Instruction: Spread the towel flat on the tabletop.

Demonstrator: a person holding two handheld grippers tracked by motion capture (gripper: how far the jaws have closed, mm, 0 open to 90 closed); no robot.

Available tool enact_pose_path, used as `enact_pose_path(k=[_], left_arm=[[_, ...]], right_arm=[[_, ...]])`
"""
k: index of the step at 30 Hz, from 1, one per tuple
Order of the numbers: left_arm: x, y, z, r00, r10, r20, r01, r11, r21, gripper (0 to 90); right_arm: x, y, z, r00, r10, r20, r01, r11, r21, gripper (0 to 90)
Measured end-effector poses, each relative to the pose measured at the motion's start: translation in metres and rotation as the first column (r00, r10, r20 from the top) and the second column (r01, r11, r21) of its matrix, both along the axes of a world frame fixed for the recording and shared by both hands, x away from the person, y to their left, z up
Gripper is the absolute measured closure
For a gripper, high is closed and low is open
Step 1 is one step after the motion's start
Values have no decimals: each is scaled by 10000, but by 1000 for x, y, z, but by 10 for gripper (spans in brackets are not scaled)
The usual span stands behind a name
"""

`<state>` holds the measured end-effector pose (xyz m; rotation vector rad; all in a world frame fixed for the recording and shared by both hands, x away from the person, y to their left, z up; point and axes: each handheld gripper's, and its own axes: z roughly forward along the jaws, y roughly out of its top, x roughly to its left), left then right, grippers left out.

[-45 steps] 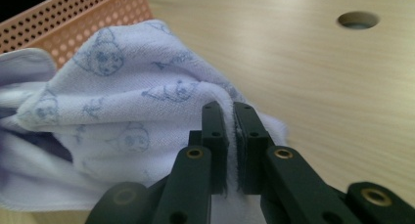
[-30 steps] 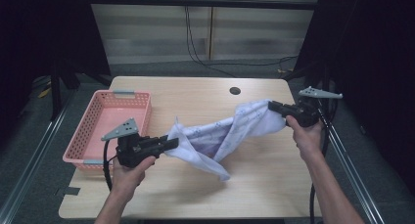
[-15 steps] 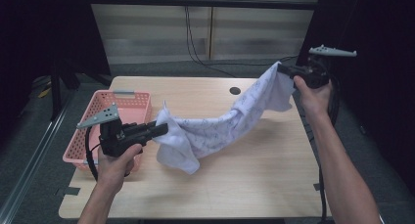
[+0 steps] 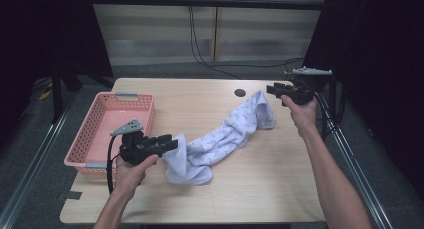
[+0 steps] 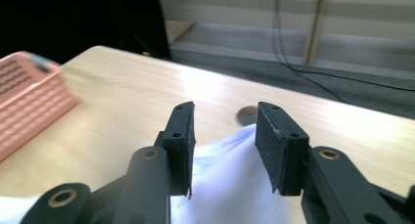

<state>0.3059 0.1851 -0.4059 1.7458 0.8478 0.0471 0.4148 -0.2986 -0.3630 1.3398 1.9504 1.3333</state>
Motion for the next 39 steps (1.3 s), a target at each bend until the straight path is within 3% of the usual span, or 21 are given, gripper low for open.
enact_pose_path(k=[2,4,6,8,10,13,14,15,17,20,24,25,28,29,31,32,33,35,39], left_arm=[[-1,0,0,10000,52,-14,-52,9999,130,545],[-2,-1,-1,9999,98,45,-99,9993,356,545],[-4,-1,-4,9999,123,28,-124,9990,437,527],[-6,-1,-7,9999,109,-79,-105,9986,519,533],[-11,-3,-15,9996,-64,-271,84,9973,734,545],[-16,-3,-31,9978,-213,-634,283,9934,1109,572],[-17,-2,-35,9973,-227,-697,310,9922,1204,571],[-18,0,-43,9963,-156,-845,258,9923,1214,571],[-18,3,-53,9935,-132,-1127,276,9915,1268,576],[-19,3,-59,9927,-248,-1183,427,9877,1508,662],[-18,0,-65,9925,-243,-1200,450,9839,1731,749],[-17,0,-65,9926,-250,-1190,455,9839,1731,749],[-16,0,-65,9930,-169,-1172,362,9857,1644,733],[-16,0,-65,9933,-142,-1151,334,9854,1671,722],[-15,1,-66,9932,-72,-1162,263,9861,1641,721],[-15,2,-65,9934,-30,-1148,216,9866,1617,721],[-16,2,-65,9936,51,-1126,122,9882,1527,716],[-16,3,-64,9937,156,-1108,5,9896,1440,695],[-13,0,-65,9923,111,-1231,65,9899,1413,554]], right_arm=[[-18,6,-4,9991,421,22,-420,9991,-113,593],[-35,14,-11,9955,941,-77,-940,9955,76,586],[-61,31,-29,9855,1653,-373,-1648,9862,168,585],[-77,43,-42,9749,2139,-618,-2129,9768,224,587],[-99,64,-61,9540,2839,-960,-2844,9587,77,588],[-121,94,-82,9127,3772,-1574,-3820,9242,-2,597],[-126,103,-88,8997,4012,-1723,-4084,9128,-75,597],[-129,110,-92,8917,4130,-1851,-4199,9076,20,593],[-132,127,-108,8635,4572,-2131,-4654,8850,128,582],[-128,144,-122,8443,4752,-2479,-4881,8727,104,574],[-125,165,-137,8255,5020,-2580,-5159,8565,160,570],[-124,170,-140,8223,5065,-2594,-5231,8523,61,566],[-123,179,-145,8270,5063,-2444,-5231,8522,-48,593],[-123,181,-145,8259,5094,-2418,-5226,8525,108,700],[-125,186,-145,8145,5274,-2417,-5423,8402,59,843],[-125,184,-143,8079,5374,-2419,-5513,8342,121,863],[-126,181,-140,8064,5381,-2455,-5510,8343,186,870],[-128,167,-130,8147,5331,-2283,-5405,8406,342,875],[-128,127,-106,8561,4818,-1869,-4891,8722,84,878]])
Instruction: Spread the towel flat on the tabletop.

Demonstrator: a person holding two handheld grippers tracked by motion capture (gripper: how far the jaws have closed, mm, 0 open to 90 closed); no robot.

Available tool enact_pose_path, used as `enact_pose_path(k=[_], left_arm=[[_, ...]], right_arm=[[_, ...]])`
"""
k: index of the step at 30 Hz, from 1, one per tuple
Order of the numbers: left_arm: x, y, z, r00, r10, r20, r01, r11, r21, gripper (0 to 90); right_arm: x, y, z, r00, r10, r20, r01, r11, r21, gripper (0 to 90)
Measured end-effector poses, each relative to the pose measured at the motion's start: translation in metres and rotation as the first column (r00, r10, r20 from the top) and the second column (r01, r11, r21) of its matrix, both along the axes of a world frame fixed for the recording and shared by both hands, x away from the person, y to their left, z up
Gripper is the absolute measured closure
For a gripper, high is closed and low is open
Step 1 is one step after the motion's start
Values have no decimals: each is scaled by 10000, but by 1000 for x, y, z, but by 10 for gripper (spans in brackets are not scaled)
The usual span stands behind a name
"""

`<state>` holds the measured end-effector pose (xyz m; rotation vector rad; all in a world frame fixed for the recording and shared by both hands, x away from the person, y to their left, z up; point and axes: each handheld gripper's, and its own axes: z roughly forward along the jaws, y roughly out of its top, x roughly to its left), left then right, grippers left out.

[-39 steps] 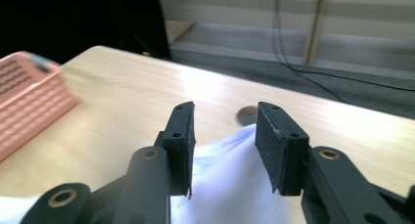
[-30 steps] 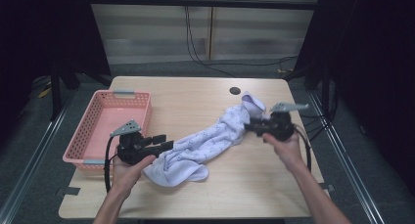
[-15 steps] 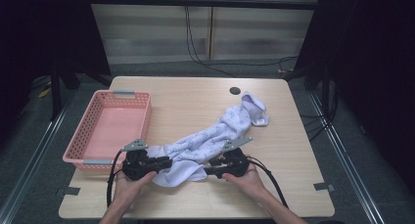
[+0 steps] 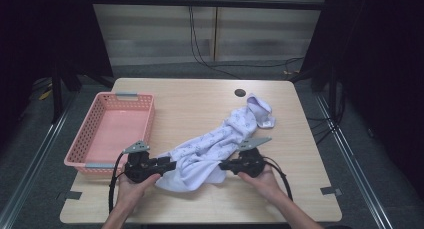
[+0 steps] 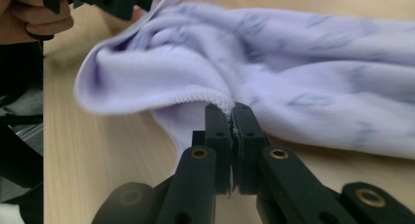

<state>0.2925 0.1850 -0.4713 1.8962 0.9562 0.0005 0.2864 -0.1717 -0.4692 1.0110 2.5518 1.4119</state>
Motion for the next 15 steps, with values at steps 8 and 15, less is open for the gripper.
enact_pose_path(k=[8,15], left_arm=[[1,-25,5,9981,-622,23,623,9978,-246,487],[-8,-59,-5,9758,-2179,-186,2178,9760,-88,415]], right_arm=[[5,-67,15,9935,-1119,193,1125,9930,-350,876],[2,-67,11,9928,-1169,259,1175,9929,-194,859]])
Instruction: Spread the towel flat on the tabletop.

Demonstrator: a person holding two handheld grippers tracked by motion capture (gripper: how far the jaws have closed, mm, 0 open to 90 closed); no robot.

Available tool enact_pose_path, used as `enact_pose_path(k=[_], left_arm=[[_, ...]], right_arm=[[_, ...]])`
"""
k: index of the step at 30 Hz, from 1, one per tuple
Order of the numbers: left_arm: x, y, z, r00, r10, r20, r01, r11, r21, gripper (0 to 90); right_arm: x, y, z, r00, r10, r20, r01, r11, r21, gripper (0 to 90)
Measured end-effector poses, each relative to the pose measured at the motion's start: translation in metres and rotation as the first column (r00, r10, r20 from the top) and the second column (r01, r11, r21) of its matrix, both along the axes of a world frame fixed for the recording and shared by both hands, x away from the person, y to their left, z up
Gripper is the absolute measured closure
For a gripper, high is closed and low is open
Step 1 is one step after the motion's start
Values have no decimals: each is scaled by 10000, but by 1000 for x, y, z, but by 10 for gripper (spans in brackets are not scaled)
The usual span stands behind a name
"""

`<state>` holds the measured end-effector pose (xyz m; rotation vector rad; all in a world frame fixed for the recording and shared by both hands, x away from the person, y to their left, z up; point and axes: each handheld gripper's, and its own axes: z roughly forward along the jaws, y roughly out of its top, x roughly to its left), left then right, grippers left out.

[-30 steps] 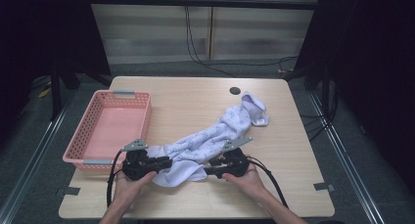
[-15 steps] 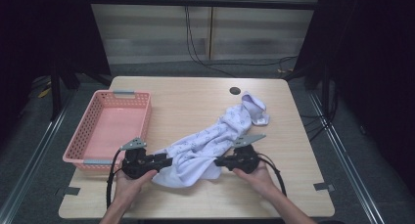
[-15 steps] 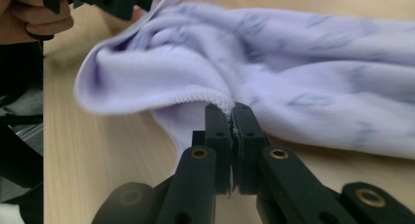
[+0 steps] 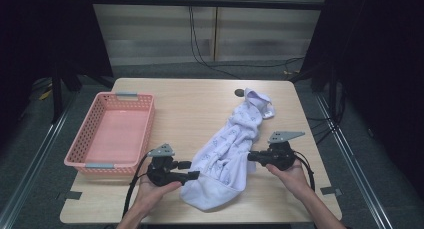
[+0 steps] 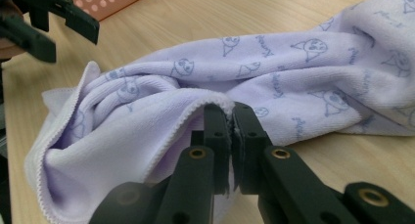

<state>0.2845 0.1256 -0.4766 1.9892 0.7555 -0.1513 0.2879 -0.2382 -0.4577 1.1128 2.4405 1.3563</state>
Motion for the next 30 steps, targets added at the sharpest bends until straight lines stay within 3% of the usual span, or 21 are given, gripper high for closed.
enact_pose_path(k=[2,3,4,5,7,8,10,16,17,22,26,30], left_arm=[[-3,-5,-6,9999,-130,-57,132,9989,444,404],[-4,-6,-7,9997,-233,-99,239,9978,625,440],[-5,-8,-9,9994,-313,-174,326,9962,810,507],[-7,-8,-10,9993,-379,-25,380,9945,972,629],[-9,-10,-11,9979,-640,119,625,9935,953,832],[-9,-10,-11,9985,-496,250,467,9934,1047,848],[-8,-6,-9,9986,-500,160,487,9963,714,858],[-6,17,0,9989,371,281,-366,9992,-183,862],[-6,22,1,9984,532,210,-523,9979,-379,862],[-4,42,2,9916,1275,199,-1263,9907,-514,861],[-4,60,7,9836,1791,219,-1764,9802,-903,861],[-6,74,9,9780,2070,276,-2031,9736,-1037,861]], right_arm=[[1,2,-4,10000,-28,-83,29,9999,129,836],[2,4,-6,9999,-53,-130,55,9999,126,826],[2,5,-8,9998,2,-176,-1,10000,87,819],[2,5,-10,9997,41,-229,-40,10000,31,807],[3,7,-16,9993,65,-370,-68,9999,-74,784],[3,8,-19,9992,63,-402,-70,9998,-178,760],[3,8,-24,9986,11,-522,-28,9995,-315,714],[-2,-1,-34,9970,-441,-635,399,9971,-651,534],[-4,-4,-35,9966,-525,-641,480,9964,-695,519],[-16,-5,-39,9965,-634,-550,582,9940,-923,504],[-15,1,-45,9974,-571,-448,512,9911,-1225,493],[-14,3,-47,9985,-479,-253,446,9919,-1188,474]])
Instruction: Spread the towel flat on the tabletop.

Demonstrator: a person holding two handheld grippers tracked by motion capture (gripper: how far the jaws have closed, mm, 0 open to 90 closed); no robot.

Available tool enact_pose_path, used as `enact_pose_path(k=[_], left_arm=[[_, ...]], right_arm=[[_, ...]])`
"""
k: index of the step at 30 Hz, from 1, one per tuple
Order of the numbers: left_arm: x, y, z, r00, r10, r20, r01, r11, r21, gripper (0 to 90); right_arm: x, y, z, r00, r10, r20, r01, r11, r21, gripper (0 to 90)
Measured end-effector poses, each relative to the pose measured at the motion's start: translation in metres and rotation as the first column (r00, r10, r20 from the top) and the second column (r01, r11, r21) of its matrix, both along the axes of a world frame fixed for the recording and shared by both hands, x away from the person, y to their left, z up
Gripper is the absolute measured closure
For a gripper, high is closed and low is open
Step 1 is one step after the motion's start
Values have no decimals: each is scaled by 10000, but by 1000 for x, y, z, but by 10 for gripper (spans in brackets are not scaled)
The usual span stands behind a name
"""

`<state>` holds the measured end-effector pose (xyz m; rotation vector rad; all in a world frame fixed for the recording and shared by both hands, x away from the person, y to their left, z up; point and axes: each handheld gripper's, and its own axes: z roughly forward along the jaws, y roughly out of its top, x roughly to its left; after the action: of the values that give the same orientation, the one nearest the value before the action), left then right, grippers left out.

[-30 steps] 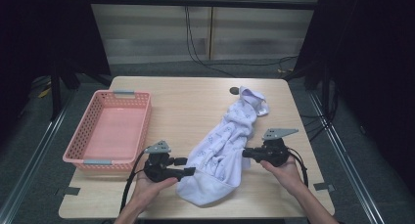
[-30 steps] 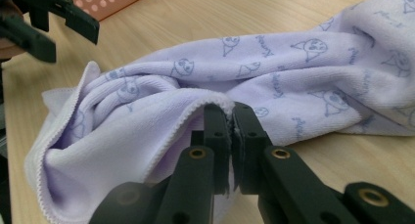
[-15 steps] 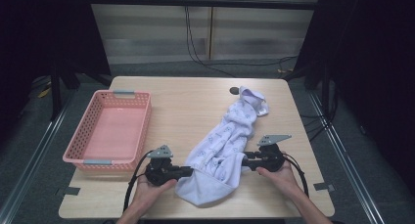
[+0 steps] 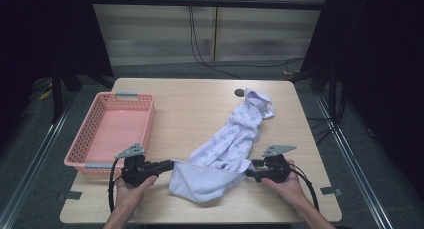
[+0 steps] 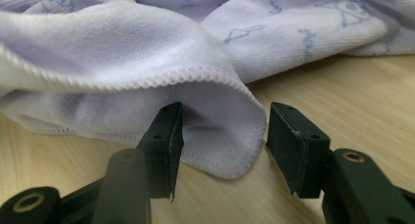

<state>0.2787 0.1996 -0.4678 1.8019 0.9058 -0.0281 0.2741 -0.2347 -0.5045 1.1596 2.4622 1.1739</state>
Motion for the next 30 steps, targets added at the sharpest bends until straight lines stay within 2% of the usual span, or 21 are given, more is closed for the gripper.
enact_pose_path(k=[2,4,5,7,8,10,13,14,16,17,20,23,25,26,27,29,30], left_arm=[[0,4,-1,9997,208,-96,-209,9997,-101,861],[1,9,0,9992,405,-48,-405,9990,-196,861],[1,10,1,9991,418,-60,-420,9987,-304,861],[0,13,3,9987,501,42,-500,9983,-306,861],[0,14,4,9986,521,60,-518,9978,-402,861],[0,15,8,9981,590,156,-581,9968,-554,861],[2,12,15,9973,627,387,-596,9954,-755,861],[5,8,19,9969,633,475,-594,9951,-788,862],[8,4,25,9957,646,661,-604,9962,-634,862],[12,2,30,9944,679,811,-616,9951,-778,862],[21,-3,46,9905,872,1062,-730,9887,-1306,863],[32,-12,67,9852,844,1492,-649,9892,-1314,865],[39,-18,83,9802,806,1808,-555,9886,-1401,865],[41,-20,89,9778,825,1926,-555,9883,-1417,865],[45,-23,99,9747,834,2074,-552,9888,-1386,865],[51,-27,114,9683,870,2343,-544,9883,-1422,866],[54,-29,122,9653,864,2466,-493,9870,-1528,865]], right_arm=[[-2,3,0,9999,66,145,-65,9999,-95,519],[-4,6,0,9993,360,133,-358,9992,-169,635],[-6,7,1,9986,512,-148,-512,9987,-4,742],[-7,5,2,9971,578,-488,-566,9980,265,834],[-7,3,4,9969,544,-576,-522,9979,381,847],[-5,-8,16,9981,384,-490,-330,9937,1071,857],[-3,-23,35,10000,-53,-58,61,9882,1532,861],[-2,-28,42,9996,-256,136,233,9882,1516,862],[1,-39,57,9971,-588,480,492,9821,1819,862],[2,-42,63,9957,-707,597,583,9804,1884,862],[9,-57,93,9862,-1213,1130,953,9726,2123,862],[17,-68,127,9721,-1555,1758,1137,9672,2270,861],[21,-72,142,9643,-1665,2059,1178,9661,2296,861],[24,-75,155,9563,-1811,2295,1261,9638,2350,861],[26,-76,162,9526,-1844,2418,1250,9624,2412,861],[31,-82,183,9380,-2005,2826,1292,9591,2518,861],[33,-83,191,9334,-2074,2928,1318,9572,2577,860]])
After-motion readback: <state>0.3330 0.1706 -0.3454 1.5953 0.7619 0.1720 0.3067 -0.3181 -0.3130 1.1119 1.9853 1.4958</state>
